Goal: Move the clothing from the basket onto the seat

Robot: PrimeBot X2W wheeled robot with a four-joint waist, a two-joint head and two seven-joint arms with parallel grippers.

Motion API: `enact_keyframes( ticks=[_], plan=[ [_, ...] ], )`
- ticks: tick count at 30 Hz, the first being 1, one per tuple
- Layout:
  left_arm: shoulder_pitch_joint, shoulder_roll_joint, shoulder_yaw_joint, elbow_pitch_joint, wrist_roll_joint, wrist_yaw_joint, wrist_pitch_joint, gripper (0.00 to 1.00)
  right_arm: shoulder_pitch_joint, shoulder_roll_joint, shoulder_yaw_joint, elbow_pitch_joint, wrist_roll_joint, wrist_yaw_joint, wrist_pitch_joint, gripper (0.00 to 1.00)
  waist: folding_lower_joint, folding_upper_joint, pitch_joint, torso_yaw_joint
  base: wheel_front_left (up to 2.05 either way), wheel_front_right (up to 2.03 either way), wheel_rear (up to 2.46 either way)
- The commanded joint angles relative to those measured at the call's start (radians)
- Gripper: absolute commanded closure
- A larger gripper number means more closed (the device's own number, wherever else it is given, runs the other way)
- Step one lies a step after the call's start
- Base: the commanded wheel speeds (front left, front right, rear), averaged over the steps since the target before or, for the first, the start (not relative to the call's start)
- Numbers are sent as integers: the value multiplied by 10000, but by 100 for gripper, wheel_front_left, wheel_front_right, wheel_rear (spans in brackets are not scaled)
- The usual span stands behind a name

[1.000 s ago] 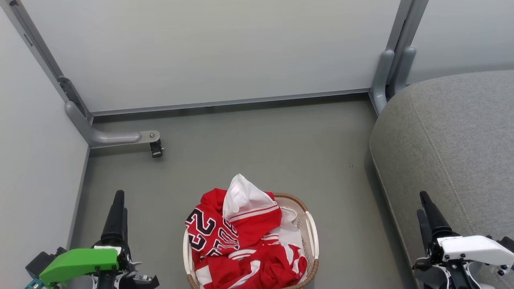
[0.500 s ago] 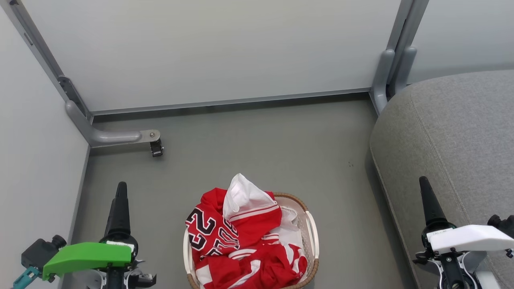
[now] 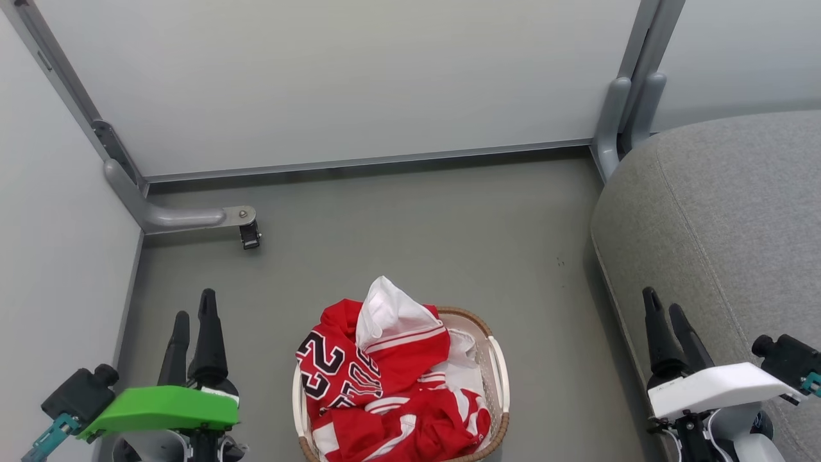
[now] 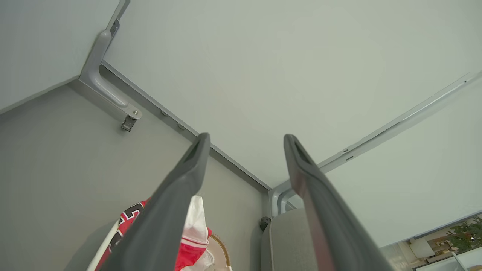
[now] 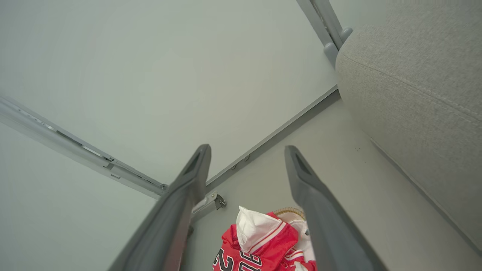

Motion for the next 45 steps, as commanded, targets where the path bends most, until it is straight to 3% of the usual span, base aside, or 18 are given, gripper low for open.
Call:
enact_keyframes(
  ticks=[1,19,45],
  plan=[
    [65,62,-79,-158,504,12,-110,0,-7,-65,31,-90,-386,3,-120,0,0,0,2,-1,0,0,0],
    [468,79,-338,45,3592,65,-633,0,146,-88,94,231,-2924,4,-634,0,0,0,-19,9,0,0,0],
    [703,96,-429,881,5978,48,-1236,0,102,-112,207,529,-5717,4,-1249,0,0,0,1,82,0,0,0]
  ],
)
